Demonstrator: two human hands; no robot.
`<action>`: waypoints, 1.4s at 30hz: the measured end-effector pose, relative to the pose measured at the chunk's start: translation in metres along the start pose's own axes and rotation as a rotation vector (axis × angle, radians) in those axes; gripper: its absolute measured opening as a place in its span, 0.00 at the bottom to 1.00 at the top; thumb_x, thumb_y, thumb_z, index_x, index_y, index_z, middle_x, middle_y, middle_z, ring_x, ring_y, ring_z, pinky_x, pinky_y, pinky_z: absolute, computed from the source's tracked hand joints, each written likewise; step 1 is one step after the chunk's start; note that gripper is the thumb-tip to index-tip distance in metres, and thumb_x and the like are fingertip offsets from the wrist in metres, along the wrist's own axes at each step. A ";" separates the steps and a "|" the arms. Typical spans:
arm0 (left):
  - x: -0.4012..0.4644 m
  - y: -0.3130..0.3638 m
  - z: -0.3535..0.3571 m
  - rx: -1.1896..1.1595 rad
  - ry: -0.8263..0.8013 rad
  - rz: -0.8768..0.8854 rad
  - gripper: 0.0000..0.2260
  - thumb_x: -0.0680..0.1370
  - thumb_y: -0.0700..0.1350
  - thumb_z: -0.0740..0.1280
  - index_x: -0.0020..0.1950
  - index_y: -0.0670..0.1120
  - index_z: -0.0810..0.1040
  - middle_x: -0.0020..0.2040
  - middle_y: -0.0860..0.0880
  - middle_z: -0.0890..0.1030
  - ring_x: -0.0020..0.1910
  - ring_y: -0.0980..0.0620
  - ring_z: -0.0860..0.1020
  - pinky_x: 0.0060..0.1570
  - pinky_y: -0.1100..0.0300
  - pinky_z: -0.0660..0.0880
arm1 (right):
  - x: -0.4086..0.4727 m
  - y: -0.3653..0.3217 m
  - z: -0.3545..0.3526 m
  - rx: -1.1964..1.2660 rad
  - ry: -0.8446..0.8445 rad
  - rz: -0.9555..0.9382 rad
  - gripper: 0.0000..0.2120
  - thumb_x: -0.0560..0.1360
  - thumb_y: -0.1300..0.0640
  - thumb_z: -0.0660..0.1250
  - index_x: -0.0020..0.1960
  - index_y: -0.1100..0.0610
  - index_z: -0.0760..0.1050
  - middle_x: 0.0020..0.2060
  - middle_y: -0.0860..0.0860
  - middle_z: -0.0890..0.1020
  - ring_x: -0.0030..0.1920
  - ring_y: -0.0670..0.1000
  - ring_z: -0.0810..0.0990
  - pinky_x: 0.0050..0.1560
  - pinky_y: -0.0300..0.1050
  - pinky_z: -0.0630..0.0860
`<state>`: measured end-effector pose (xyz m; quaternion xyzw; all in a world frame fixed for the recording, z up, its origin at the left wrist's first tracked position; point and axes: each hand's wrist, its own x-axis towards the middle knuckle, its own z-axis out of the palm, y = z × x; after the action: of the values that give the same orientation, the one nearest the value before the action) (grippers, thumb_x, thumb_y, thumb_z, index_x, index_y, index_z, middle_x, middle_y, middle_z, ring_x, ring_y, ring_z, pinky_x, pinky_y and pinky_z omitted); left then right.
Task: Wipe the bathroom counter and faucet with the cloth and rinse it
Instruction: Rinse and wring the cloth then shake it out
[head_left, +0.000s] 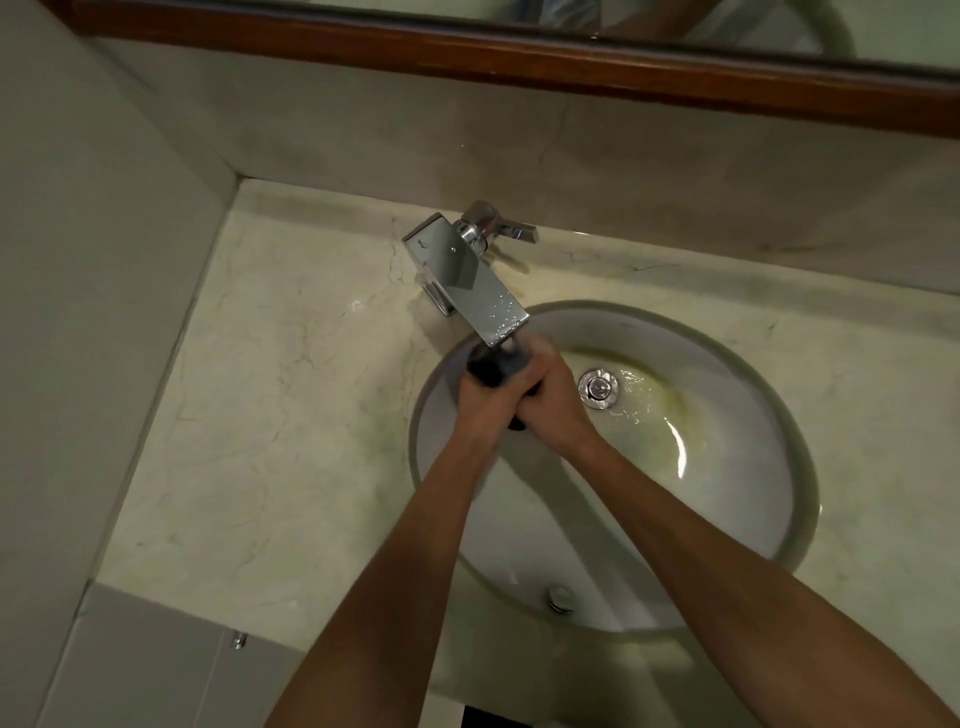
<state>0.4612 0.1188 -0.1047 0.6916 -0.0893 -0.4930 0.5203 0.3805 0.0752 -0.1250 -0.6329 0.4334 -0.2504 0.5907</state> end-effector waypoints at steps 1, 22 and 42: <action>0.000 0.001 -0.002 -0.007 -0.003 0.007 0.11 0.74 0.37 0.77 0.54 0.47 0.82 0.47 0.53 0.87 0.50 0.56 0.85 0.47 0.64 0.80 | -0.001 0.002 -0.005 -0.013 -0.053 0.005 0.22 0.69 0.67 0.72 0.62 0.60 0.77 0.55 0.54 0.82 0.57 0.46 0.82 0.57 0.47 0.80; -0.012 0.018 0.003 0.132 0.094 0.154 0.14 0.75 0.39 0.77 0.58 0.38 0.81 0.50 0.43 0.87 0.45 0.54 0.86 0.40 0.63 0.80 | 0.041 -0.091 -0.038 0.153 0.143 0.036 0.23 0.79 0.63 0.62 0.74 0.55 0.72 0.39 0.47 0.86 0.34 0.47 0.81 0.44 0.41 0.78; -0.066 0.038 0.034 -0.255 -0.476 -0.145 0.04 0.73 0.42 0.67 0.44 0.43 0.80 0.39 0.45 0.79 0.36 0.47 0.77 0.34 0.56 0.75 | -0.035 -0.024 -0.109 0.535 -0.560 0.753 0.34 0.77 0.30 0.62 0.51 0.62 0.83 0.46 0.63 0.85 0.45 0.61 0.85 0.52 0.55 0.79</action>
<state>0.4164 0.1225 -0.0344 0.4897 -0.0967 -0.6849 0.5308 0.2785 0.0453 -0.0752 -0.3040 0.3772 0.0554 0.8731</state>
